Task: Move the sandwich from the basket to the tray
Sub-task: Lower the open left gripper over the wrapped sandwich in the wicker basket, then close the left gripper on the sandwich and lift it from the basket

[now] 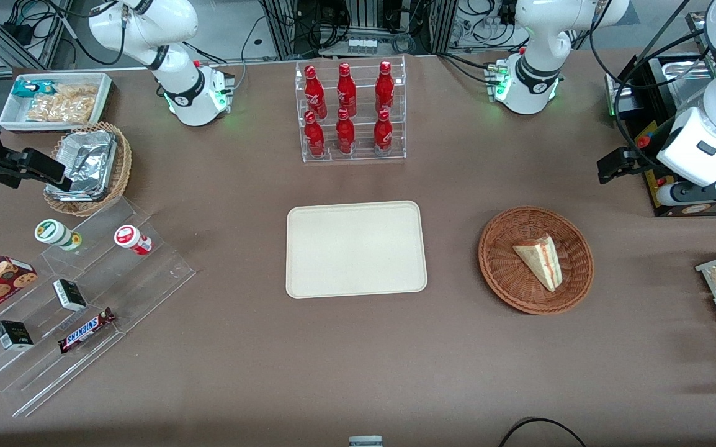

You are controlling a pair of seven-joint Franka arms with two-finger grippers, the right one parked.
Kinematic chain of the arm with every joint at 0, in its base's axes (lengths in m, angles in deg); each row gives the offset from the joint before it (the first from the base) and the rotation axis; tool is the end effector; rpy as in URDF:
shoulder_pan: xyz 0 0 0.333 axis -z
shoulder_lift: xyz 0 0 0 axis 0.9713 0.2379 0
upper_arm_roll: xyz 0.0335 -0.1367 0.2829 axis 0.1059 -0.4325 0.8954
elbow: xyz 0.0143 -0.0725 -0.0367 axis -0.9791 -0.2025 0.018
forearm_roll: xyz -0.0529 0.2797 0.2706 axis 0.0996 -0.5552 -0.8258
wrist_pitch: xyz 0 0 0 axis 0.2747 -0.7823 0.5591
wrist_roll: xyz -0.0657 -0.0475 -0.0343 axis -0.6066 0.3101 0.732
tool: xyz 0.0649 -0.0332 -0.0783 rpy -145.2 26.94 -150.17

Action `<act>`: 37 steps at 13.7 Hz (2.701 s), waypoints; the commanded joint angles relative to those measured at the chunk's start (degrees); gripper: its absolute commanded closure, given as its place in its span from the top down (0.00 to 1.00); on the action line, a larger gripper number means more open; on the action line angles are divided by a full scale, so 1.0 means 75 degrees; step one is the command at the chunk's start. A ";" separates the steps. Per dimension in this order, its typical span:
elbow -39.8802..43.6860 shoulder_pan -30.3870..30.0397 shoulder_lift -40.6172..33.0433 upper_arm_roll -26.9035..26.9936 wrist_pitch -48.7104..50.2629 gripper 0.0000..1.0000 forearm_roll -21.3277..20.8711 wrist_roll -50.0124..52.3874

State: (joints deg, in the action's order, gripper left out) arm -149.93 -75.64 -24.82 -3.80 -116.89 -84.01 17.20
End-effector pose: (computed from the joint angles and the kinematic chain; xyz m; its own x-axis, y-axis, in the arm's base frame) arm 0.5470 -0.0641 0.6066 0.9904 0.0640 -0.1225 0.0626 -0.9979 -0.0153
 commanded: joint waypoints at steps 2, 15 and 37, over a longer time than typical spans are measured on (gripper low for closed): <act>-0.0038 -0.0079 -0.0028 -0.0027 -0.0076 1.00 0.0158 -0.0095; -0.2883 -0.0033 0.0698 -0.0015 -0.3025 1.00 0.0040 -0.0118; -0.4678 0.0143 0.1437 -0.0039 -0.7247 1.00 0.0029 0.5835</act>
State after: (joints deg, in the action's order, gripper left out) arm -184.54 -74.91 -14.12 -4.23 -169.85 -83.72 59.57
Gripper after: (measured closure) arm 0.000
